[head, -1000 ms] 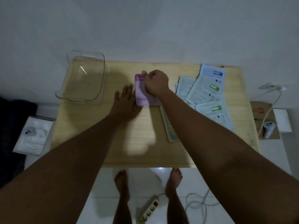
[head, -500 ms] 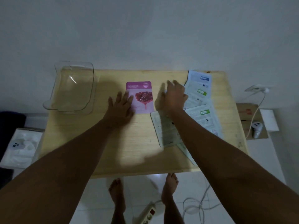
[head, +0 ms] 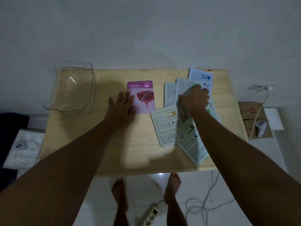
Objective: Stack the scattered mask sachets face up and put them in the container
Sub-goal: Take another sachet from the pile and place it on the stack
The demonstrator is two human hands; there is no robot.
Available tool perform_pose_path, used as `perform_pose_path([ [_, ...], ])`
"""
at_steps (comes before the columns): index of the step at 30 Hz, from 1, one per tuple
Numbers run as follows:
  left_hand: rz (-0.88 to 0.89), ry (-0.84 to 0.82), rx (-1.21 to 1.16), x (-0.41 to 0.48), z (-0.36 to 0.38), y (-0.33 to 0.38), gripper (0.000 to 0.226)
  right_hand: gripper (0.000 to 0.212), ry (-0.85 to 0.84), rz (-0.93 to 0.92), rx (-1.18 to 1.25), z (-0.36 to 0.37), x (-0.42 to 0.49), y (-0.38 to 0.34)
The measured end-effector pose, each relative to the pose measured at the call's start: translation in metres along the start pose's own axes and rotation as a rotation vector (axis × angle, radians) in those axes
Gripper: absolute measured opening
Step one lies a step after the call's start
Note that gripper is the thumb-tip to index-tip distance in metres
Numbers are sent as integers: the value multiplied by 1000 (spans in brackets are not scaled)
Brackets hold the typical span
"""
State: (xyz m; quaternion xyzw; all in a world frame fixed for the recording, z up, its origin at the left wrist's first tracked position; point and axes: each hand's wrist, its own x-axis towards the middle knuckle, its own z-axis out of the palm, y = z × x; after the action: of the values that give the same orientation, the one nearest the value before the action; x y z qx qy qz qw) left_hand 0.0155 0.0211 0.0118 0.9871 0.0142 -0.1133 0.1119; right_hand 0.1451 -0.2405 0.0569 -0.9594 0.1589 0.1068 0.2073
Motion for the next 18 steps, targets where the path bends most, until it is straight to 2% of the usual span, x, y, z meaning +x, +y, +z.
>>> perform_pose_path([
  [2,0,7,8,-2,0,-1,65,89,-9,20,84,-7,7,2],
  [5,8,12,20,-2,-1,-5,65,88,-7,14,253,-15,18,7],
  [7,5,6,25,-2,-2,-8,63,72,21,-64,308,-20,19,7],
  [10,-11,5,31,-2,-3,-9,62,33,107,-266,430,-34,11,-8],
  [12,-23,9,27,-3,-5,-10,61,29,123,-369,498,-49,3,-32],
  [15,-26,4,15,-2,-8,-12,61,29,121,-507,406,-60,-6,-74],
  [18,-23,-12,-17,0,-8,-13,65,24,33,-533,176,-40,-15,-110],
])
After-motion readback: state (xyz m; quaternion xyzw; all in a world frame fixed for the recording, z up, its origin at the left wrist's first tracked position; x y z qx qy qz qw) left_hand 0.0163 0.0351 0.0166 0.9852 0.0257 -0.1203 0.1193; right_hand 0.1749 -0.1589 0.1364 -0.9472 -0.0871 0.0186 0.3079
